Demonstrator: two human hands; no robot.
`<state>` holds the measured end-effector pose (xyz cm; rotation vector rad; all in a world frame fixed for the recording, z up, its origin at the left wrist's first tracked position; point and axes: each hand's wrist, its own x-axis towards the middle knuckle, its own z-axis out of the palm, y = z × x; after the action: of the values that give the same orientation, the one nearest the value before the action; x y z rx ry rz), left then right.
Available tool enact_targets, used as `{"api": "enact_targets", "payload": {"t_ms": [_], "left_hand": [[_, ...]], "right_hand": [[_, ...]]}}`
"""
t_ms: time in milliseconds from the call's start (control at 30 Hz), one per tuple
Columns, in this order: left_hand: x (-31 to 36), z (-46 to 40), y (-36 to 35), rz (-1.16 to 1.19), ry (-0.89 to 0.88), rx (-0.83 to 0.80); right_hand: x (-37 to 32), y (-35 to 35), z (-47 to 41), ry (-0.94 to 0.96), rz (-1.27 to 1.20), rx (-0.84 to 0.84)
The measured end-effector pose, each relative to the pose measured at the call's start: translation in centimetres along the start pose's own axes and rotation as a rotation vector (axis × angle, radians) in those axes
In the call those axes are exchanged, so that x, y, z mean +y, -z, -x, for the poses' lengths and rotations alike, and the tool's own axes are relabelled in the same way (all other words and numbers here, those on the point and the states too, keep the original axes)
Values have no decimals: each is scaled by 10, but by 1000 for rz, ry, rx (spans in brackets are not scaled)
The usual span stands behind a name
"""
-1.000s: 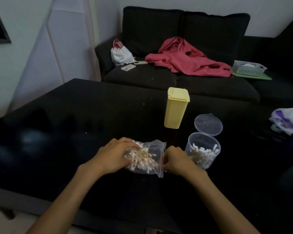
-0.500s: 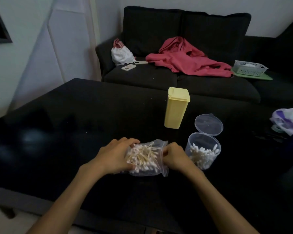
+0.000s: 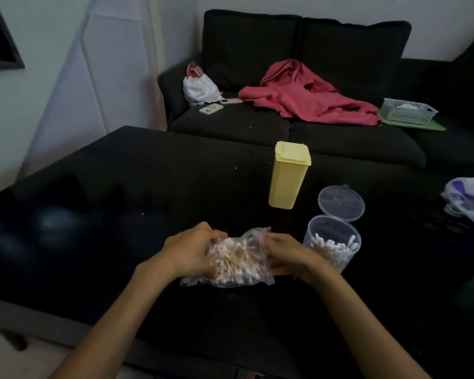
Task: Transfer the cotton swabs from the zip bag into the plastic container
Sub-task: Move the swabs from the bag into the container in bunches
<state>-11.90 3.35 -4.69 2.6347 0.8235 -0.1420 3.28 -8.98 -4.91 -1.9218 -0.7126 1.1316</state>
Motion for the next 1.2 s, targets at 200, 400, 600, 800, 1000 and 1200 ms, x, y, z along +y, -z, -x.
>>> {"api": "enact_targets", "payload": {"t_ms": [200, 400, 600, 800, 1000, 1200], "left_hand": [[-1, 1, -1, -6, -5, 11], [-10, -2, 1, 167, -14, 0], [-5, -2, 0, 126, -39, -7], [12, 3, -9, -96, -54, 68], [21, -3, -14, 67, -60, 163], [32, -6, -13, 259, -8, 181]], "right_hand": [[8, -12, -10, 204, 136, 114], [0, 3, -1, 193, 217, 31], [0, -17, -5, 218, 416, 148], [-7, -9, -2, 208, 530, 209], [-12, 8, 4, 213, 529, 227], [-30, 17, 22, 326, 709, 382]]}}
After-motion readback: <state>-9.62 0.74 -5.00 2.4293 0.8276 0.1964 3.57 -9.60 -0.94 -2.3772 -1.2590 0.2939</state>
